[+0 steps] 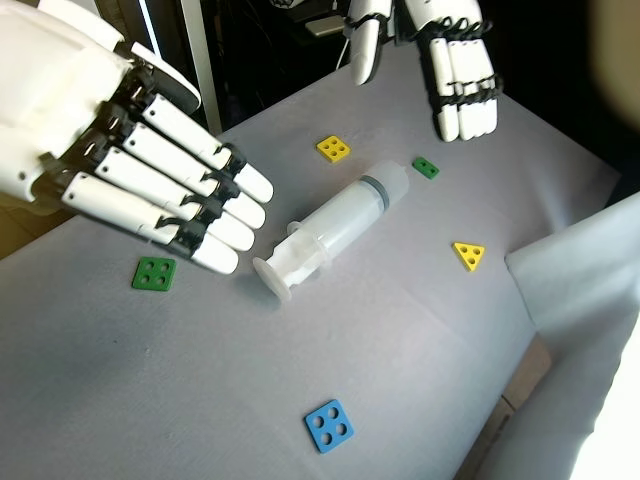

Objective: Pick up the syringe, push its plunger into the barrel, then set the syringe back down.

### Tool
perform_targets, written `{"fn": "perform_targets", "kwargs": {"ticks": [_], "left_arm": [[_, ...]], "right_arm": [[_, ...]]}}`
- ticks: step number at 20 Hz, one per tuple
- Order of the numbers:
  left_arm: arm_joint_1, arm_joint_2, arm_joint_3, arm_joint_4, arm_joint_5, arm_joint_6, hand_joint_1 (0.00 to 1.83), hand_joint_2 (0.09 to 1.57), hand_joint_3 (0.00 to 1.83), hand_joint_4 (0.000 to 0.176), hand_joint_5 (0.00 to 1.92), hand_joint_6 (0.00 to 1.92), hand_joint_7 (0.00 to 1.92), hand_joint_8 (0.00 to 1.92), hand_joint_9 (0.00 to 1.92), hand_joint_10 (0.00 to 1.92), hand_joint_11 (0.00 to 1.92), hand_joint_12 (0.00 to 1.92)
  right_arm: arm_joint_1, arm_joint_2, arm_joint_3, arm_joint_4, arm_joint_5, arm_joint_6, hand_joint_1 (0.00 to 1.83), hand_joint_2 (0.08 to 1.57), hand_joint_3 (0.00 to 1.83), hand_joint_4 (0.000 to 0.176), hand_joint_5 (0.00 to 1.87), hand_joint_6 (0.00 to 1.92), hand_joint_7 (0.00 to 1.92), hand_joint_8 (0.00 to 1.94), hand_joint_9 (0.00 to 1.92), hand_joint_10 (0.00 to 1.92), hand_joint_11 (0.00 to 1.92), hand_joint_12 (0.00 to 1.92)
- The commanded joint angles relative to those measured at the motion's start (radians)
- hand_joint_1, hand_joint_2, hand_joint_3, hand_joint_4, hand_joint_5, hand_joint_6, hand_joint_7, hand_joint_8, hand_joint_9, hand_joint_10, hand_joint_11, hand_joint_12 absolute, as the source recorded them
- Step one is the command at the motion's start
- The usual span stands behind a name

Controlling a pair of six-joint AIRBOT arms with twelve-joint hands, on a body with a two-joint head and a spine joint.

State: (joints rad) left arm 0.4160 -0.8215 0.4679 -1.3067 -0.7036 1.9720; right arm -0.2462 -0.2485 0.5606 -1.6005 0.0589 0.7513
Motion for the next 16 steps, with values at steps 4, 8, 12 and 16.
{"fn": "perform_targets", "kwargs": {"ticks": [4,8,12,16], "left_arm": [[0.057,-0.073,0.016,0.125,-0.139,-0.062,0.54,1.18,0.0,0.0,0.04,0.0,0.03,0.0,0.03,0.0,0.0,0.31],[0.127,-0.138,0.032,0.11,-0.227,-0.045,0.88,1.04,0.0,0.0,0.04,0.0,0.02,0.0,0.03,0.0,0.0,0.37],[0.149,-0.191,0.055,0.08,-0.263,0.024,1.01,1.0,0.0,0.0,0.04,0.0,0.02,0.0,0.02,0.0,0.0,0.37],[0.158,-0.243,0.076,0.069,-0.287,0.066,1.14,0.99,0.0,0.0,0.08,0.01,0.05,0.01,0.06,0.01,0.0,0.49]], "right_arm": [[0.014,0.001,-0.005,0.014,-0.001,0.049,0.0,1.36,0.0,0.0,0.3,0.01,0.27,0.0,0.19,0.01,0.0,0.5],[0.014,0.001,-0.005,0.014,-0.001,0.063,0.0,1.37,0.0,0.0,0.26,0.0,0.24,0.0,0.17,0.0,0.0,0.41],[0.014,0.001,-0.005,0.014,-0.002,0.063,0.0,1.36,0.0,0.0,0.27,0.0,0.25,0.0,0.18,0.0,0.0,0.47],[0.014,0.001,-0.005,0.014,-0.042,0.063,0.0,1.36,0.0,0.0,0.29,0.01,0.27,0.0,0.19,0.0,0.0,0.5]]}}
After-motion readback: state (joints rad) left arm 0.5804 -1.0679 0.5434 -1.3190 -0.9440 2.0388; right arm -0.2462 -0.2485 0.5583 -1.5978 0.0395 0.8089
